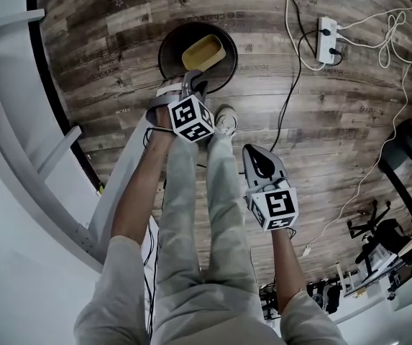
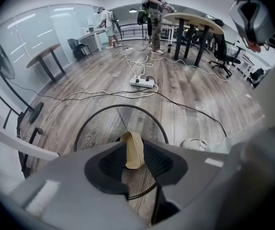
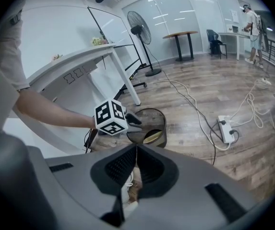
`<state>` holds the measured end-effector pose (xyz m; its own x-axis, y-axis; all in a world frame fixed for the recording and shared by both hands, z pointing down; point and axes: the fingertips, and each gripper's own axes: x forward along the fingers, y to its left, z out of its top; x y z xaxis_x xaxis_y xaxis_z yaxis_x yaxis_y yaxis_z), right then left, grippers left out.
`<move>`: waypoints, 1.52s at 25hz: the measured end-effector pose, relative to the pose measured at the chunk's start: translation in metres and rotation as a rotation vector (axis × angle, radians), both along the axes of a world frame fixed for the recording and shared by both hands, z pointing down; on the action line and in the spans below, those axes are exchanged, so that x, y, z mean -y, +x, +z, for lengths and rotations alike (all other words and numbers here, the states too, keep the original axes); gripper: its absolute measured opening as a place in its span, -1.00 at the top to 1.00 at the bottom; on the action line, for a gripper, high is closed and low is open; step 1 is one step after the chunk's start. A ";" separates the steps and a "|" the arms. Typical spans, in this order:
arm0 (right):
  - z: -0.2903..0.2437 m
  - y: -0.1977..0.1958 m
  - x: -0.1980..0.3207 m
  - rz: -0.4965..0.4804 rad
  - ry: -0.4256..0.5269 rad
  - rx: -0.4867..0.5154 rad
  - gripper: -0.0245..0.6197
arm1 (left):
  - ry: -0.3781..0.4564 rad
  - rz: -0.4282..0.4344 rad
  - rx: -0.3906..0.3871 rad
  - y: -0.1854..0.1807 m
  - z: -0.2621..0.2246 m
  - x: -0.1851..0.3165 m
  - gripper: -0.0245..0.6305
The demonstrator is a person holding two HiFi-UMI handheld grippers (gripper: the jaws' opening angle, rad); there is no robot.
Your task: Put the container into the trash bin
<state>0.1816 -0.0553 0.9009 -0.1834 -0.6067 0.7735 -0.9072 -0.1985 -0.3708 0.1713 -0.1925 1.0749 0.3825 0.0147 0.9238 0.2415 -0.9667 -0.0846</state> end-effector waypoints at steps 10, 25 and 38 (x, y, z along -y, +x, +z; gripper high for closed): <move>-0.005 -0.005 0.008 -0.009 0.012 -0.001 0.88 | -0.419 -0.671 -0.190 -0.002 -0.030 0.024 0.66; -0.026 -0.011 0.020 -0.013 0.037 -0.020 0.88 | -0.571 -0.864 -0.329 -0.022 -0.099 0.018 0.89; -0.068 -0.001 0.045 -0.005 0.100 -0.075 0.88 | -0.509 -0.821 -0.439 -0.039 -0.202 0.019 0.89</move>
<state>0.1805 -0.1006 0.8333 -0.1305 -0.6807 0.7208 -0.9342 -0.1591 -0.3194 0.1326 -0.2119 0.8725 0.7494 -0.0539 0.6599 -0.4554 -0.7654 0.4547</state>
